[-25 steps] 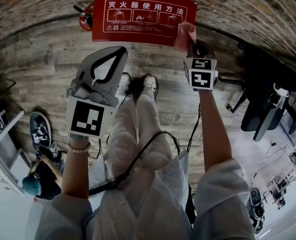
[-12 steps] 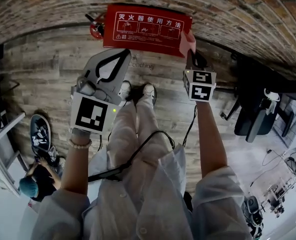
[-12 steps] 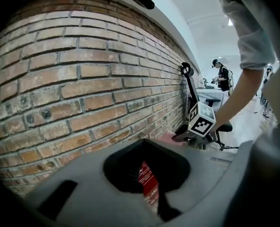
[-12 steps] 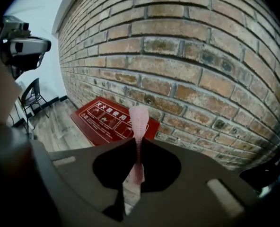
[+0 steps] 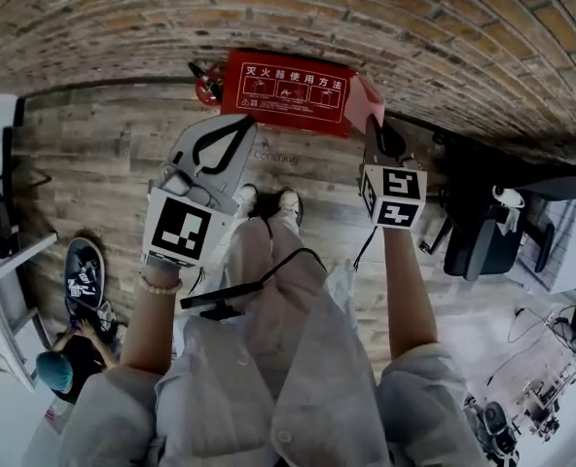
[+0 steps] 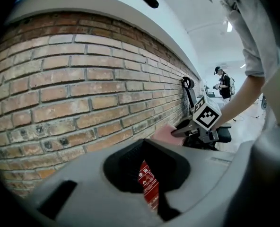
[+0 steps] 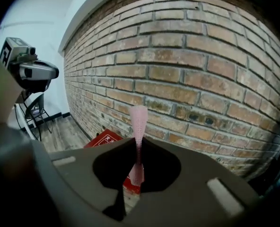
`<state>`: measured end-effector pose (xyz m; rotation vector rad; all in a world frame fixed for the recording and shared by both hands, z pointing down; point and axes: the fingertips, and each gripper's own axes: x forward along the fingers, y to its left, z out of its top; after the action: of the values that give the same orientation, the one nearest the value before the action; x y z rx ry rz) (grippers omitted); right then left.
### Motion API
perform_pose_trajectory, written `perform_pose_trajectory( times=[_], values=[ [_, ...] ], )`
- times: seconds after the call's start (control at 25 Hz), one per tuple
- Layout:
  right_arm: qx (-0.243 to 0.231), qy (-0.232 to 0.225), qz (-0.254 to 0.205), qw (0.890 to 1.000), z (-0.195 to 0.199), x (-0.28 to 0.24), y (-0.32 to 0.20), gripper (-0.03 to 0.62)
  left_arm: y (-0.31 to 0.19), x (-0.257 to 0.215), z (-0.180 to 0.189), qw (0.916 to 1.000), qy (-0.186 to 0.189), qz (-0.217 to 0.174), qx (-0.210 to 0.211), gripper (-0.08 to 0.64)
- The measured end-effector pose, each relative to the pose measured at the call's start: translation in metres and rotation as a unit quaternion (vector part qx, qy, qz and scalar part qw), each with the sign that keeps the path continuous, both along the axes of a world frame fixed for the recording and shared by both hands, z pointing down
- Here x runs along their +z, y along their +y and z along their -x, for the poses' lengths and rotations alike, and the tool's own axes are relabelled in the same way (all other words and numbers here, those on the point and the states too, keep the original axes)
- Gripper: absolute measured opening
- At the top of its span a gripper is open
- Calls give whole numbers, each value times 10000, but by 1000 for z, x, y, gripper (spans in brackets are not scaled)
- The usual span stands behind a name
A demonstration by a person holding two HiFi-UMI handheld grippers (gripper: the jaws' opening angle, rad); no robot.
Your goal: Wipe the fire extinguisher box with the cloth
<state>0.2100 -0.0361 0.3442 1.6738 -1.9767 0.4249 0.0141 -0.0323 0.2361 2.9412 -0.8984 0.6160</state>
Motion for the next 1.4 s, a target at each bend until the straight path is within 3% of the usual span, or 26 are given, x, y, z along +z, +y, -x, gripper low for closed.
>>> perform_pose_trajectory(
  times=[0.28, 0.52, 0.76, 1.4],
  values=[
    [-172, -139, -580, 9981, 17, -84, 11, 21, 14, -61, 8, 9993, 99, -369, 55, -3],
    [-346, -242, -1001, 9941, 36, -133, 27, 21, 26, -92, 14, 9984, 325, -447, 123, -3],
    [-698, -206, -1404, 9874, 63, -178, 36, 21, 26, -123, 21, 9962, 414, -761, 104, -3],
    [-828, -269, -1503, 9848, 86, -197, 48, 21, 30, -131, 32, 9951, 371, -912, -8, -3]
  ],
)
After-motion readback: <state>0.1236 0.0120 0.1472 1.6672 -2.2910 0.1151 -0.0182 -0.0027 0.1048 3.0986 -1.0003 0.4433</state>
